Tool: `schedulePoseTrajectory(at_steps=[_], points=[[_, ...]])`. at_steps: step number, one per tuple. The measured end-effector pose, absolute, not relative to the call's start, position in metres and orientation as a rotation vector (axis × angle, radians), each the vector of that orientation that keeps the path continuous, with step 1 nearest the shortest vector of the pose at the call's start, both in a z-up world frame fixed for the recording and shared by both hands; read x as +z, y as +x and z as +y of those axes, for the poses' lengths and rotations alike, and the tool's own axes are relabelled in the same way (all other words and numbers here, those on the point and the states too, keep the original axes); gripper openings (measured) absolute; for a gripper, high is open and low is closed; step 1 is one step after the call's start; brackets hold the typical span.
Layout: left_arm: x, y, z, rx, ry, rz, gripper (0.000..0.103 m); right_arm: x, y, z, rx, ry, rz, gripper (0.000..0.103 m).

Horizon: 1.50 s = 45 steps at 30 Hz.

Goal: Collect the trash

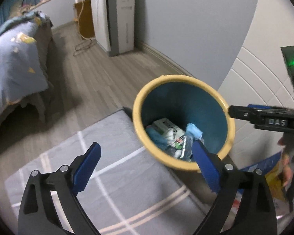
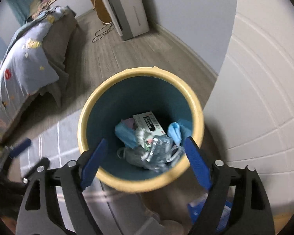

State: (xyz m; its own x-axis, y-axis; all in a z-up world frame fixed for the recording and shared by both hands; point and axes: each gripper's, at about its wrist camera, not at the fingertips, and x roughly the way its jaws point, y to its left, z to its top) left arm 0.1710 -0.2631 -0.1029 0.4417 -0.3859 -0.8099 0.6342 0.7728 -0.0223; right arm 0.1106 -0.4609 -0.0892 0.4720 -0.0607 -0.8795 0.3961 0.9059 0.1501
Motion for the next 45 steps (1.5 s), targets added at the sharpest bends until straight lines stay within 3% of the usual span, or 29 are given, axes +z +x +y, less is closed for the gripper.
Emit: schedulePoseTrajectory(at_steps=[4,13,45], points=[[-0.076,0.158,-0.25,-0.601,0.366,0.867,0.096,-0.062,0.076,-0.446,-0.293,0.368,1.02,0.098],[-0.021,0.112,-0.206,-0.56,0.3,0.816,0.098,-0.038,0.025,-0.397,-0.288,0.217,1.024,0.098],[-0.048,0.109,-0.191,-0.537,0.325,0.915,0.098,-0.039,0.024,-0.388,-0.277,0.19,1.002,0.098]])
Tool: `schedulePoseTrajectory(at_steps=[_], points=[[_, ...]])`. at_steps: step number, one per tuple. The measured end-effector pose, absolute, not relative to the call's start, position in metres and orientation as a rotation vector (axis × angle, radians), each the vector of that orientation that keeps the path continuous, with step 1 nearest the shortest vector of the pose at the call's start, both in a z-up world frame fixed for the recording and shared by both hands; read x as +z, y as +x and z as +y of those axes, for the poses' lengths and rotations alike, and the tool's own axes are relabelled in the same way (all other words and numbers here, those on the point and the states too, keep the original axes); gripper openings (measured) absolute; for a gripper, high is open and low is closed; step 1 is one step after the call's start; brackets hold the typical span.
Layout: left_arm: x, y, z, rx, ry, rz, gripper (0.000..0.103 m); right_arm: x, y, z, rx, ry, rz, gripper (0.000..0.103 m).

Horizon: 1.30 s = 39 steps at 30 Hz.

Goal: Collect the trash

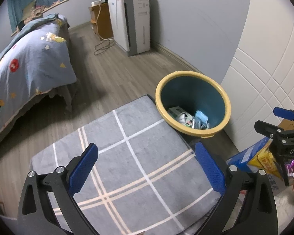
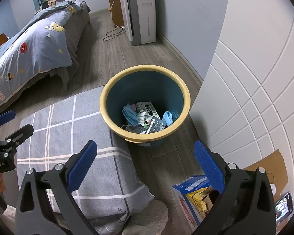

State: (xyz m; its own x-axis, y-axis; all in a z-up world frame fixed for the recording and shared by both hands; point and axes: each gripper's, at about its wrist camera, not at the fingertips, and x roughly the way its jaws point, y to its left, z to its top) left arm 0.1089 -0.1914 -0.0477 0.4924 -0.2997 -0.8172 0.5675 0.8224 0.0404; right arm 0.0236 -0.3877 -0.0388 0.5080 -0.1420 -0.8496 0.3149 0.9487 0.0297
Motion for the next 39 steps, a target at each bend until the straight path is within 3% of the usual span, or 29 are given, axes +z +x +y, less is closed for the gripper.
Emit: schedulePoseTrajectory(at_steps=[39], points=[[-0.0486,0.1088,-0.1903,-0.553,0.331,0.923,0.098,-0.0407,0.0222,-0.3898,-0.281,0.188,1.012,0.098]])
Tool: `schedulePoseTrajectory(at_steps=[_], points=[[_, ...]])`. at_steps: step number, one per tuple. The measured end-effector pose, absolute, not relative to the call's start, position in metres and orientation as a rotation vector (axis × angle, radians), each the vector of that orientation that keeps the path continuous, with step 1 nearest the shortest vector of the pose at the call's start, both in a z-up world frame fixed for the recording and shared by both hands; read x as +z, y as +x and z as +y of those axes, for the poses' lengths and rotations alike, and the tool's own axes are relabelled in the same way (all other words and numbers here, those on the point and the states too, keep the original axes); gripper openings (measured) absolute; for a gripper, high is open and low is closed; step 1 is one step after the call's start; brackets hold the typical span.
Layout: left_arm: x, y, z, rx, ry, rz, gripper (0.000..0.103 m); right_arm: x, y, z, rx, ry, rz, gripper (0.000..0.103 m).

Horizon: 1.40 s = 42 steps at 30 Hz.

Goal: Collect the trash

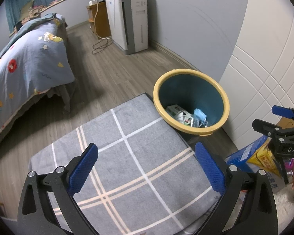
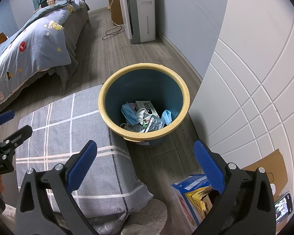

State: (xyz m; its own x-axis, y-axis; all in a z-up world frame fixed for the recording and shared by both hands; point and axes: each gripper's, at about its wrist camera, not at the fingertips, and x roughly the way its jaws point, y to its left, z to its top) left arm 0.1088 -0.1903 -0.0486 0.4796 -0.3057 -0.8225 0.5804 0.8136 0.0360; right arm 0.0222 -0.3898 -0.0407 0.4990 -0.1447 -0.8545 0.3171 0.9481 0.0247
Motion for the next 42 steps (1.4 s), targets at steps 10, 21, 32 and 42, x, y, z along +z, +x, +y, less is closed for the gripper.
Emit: schedulePoseTrajectory(at_steps=[10,21,32,42], points=[[-0.0487,0.1087,-0.1908,-0.552,0.33,0.924,0.098,-0.0403,0.0221,-0.39,-0.281,0.187,1.013,0.098],[-0.0489,0.1084,-0.1917,-0.552,0.33,0.924,0.098,-0.0411,0.0216,-0.3901,-0.281,0.187,1.013,0.098],[-0.0497,0.1121,-0.1852,-0.575,0.309,0.937,0.098,-0.041,0.0217,-0.3907,-0.281,0.187,1.015,0.098],[-0.0504,0.1163,-0.1826,-0.566,0.331,0.939,0.098,-0.0428,0.0208,-0.3914,-0.281,0.189,1.016,0.098]])
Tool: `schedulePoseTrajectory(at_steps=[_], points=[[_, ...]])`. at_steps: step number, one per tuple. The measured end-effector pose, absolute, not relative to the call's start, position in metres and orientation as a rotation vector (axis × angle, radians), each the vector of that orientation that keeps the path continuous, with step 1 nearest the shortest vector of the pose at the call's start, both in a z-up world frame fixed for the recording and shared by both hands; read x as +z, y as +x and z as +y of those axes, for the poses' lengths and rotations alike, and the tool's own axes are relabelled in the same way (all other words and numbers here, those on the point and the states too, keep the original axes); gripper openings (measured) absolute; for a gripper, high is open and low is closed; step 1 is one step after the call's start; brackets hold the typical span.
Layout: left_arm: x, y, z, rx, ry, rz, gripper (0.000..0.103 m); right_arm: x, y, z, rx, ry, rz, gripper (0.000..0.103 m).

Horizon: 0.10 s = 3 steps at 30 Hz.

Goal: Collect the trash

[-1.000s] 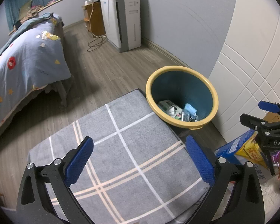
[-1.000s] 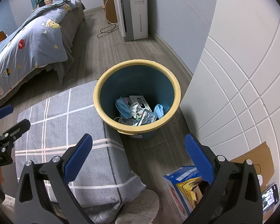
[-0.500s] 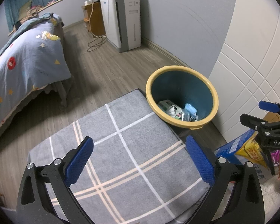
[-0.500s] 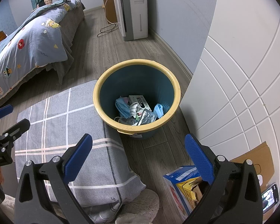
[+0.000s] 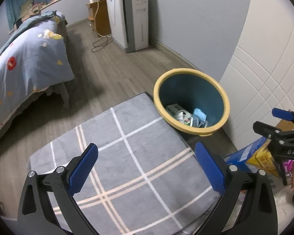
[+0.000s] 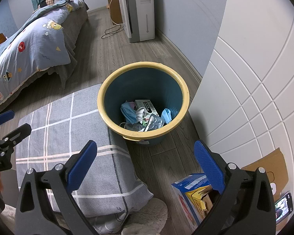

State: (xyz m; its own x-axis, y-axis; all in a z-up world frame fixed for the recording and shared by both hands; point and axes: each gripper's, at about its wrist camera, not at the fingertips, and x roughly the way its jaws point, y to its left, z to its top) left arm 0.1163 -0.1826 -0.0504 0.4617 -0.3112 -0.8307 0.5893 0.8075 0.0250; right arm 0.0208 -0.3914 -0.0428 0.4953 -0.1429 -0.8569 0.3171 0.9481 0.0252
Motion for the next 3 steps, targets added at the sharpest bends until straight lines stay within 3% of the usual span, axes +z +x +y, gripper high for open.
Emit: schedulePoseTrajectory(at_steps=[3], points=[[-0.0509,0.1163,-0.1831,-0.569,0.333,0.942,0.098,-0.0427,0.0208,-0.3915,-0.281,0.189,1.016,0.098]])
